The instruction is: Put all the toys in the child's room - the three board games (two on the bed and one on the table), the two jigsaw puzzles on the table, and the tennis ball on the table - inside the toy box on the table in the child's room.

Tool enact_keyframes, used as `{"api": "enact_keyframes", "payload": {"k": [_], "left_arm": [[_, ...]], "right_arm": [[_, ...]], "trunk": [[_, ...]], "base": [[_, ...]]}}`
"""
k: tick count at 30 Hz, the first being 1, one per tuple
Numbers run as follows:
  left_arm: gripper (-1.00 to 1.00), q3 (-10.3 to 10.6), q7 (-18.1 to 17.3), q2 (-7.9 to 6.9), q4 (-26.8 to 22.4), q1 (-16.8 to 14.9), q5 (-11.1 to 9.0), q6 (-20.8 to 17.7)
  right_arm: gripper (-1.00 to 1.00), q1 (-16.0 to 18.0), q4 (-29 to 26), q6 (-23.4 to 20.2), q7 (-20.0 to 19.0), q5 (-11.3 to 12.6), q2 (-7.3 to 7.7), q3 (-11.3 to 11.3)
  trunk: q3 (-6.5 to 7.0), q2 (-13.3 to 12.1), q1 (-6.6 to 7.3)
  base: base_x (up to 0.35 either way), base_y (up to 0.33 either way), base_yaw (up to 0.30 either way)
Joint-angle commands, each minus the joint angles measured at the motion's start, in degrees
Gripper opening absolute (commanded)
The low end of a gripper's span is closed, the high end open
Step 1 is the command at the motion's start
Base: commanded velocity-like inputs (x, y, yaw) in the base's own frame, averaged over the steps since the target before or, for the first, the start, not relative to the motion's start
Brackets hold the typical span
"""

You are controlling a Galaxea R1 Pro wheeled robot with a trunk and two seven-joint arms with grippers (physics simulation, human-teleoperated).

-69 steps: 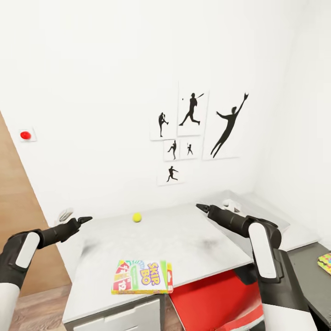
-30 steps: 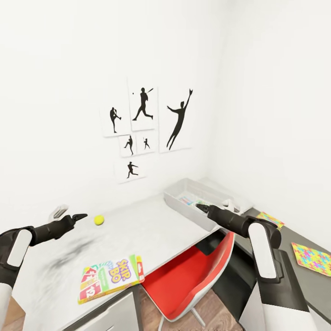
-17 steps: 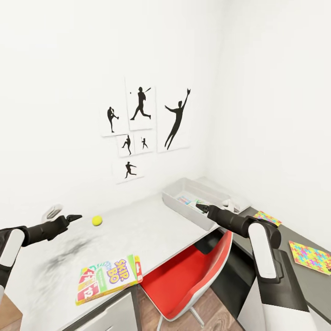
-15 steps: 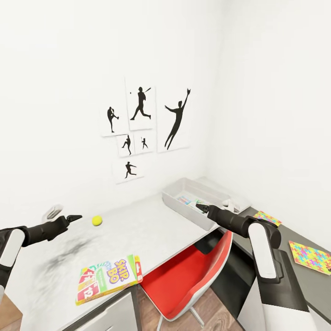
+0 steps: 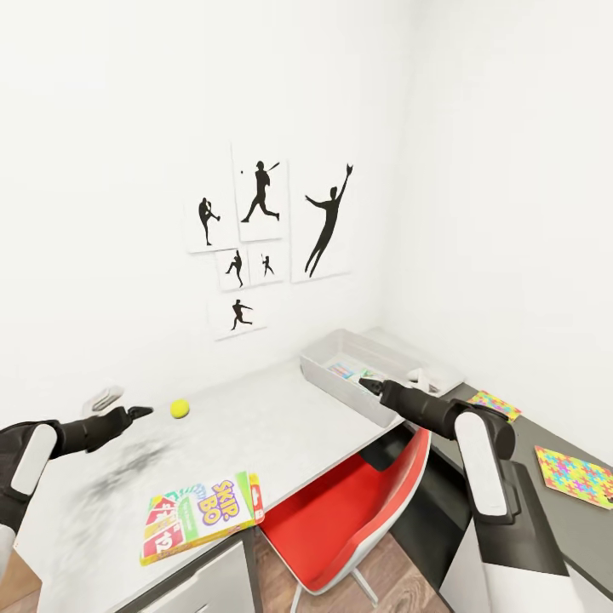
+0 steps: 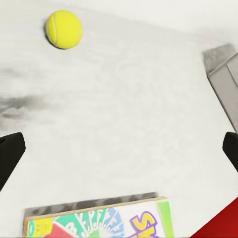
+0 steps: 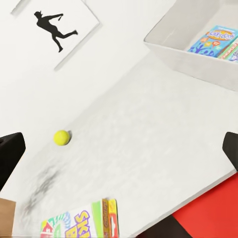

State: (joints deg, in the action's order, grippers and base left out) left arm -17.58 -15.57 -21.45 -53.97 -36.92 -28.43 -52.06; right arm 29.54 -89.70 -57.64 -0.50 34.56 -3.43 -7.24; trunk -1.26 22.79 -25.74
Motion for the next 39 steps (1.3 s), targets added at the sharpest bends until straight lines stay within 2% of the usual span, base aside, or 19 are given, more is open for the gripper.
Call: {"api": "enact_keyframes", "payload": {"k": [1,4,7,10,11,13,14,19,20,25,29,32,35,37,39], "left_arm": [[1.00,-0.1,-0.1,0.03,0.0,-0.1,0.4,-0.3],[1.00,0.1,0.8,0.34,0.1,-0.1,0.5,-0.2],[1.00,0.3,2.1,1.88,2.2,-0.2,0.7,1.2],[1.00,0.7,5.0,2.64,6.6,-1.7,0.8,2.6],[1.00,0.8,7.0,2.86,9.4,-3.5,1.0,3.1],[1.00,0.9,9.2,3.00,12.3,-5.7,1.1,3.6],[1.00,1.0,11.3,3.08,15.2,-7.9,1.1,4.2],[1.00,1.1,15.8,3.21,21.6,-12.3,1.7,6.7],[1.00,1.1,16.9,3.22,22.7,-13.1,2.3,7.4],[1.00,1.1,19.0,3.23,24.0,-14.0,4.7,9.0],[1.00,1.2,19.8,3.78,24.5,-14.4,6.4,11.6],[1.00,2.7,20.0,5.36,24.9,-14.5,6.8,12.9],[1.00,4.3,20.1,5.85,25.5,-14.5,7.0,13.8],[1.00,6.5,20.1,6.18,27.1,-14.5,7.0,16.9],[1.00,7.3,20.1,6.27,28.3,-14.5,7.0,18.9]], "right_arm": [[1.00,0.1,-0.1,-0.3,0.0,0.0,-0.04,0.4],[1.00,0.1,-0.9,-0.4,-0.2,-0.1,0.03,2.7],[1.00,0.1,-1.4,-0.7,-0.6,-0.1,0.10,4.6],[1.00,0.1,-1.5,-0.8,-0.8,0.0,0.22,5.8],[1.00,0.1,-1.5,-0.8,-0.8,0.1,0.31,6.3],[1.00,0.1,-1.6,-0.9,-0.8,0.2,0.45,6.6],[1.00,0.1,-1.6,-1.0,-0.9,0.3,0.54,6.8],[1.00,0.1,-1.6,-1.2,-0.9,0.5,0.66,7.1],[1.00,0.1,-1.6,-1.2,-0.9,0.6,0.68,7.1],[1.00,0.1,-1.6,-1.3,-0.9,0.6,0.69,7.2],[1.00,0.0,-1.6,-1.3,-1.0,0.6,0.66,8.4],[1.00,0.1,-1.6,-1.2,-1.4,0.6,0.69,9.7],[1.00,0.0,-1.6,-1.1,-1.7,0.6,0.69,10.0],[1.00,0.0,-1.6,-1.0,-2.1,0.6,0.71,10.2],[1.00,0.1,-1.6,-0.9,-2.2,0.6,0.73,10.2]], "trunk": [[-0.13,0.1,-0.04],[-0.13,0.1,-0.04],[-0.13,0.1,-0.04],[-0.13,0.1,-0.04],[-0.13,0.1,-0.04],[-0.13,0.1,-0.04],[-0.13,0.1,-0.04],[-0.13,0.1,-0.04],[-0.13,0.1,-0.04],[-0.13,0.1,-0.04],[-0.13,0.1,-0.04],[-0.13,0.1,-0.04],[-0.13,0.1,-0.04],[-0.13,0.1,-0.04],[-0.13,0.1,-0.04]], "base": [[0.000,0.000,0.000],[0.000,0.000,0.000],[0.000,0.000,0.000],[0.000,0.000,0.000],[0.000,0.000,0.000],[0.000,0.000,0.000],[0.000,0.000,0.000],[0.000,0.000,0.000],[0.000,0.000,0.000],[0.000,0.000,0.000],[0.000,0.000,0.000],[0.000,0.000,0.000],[0.000,0.000,0.000],[0.000,0.000,0.000],[0.000,0.000,0.000]]}}
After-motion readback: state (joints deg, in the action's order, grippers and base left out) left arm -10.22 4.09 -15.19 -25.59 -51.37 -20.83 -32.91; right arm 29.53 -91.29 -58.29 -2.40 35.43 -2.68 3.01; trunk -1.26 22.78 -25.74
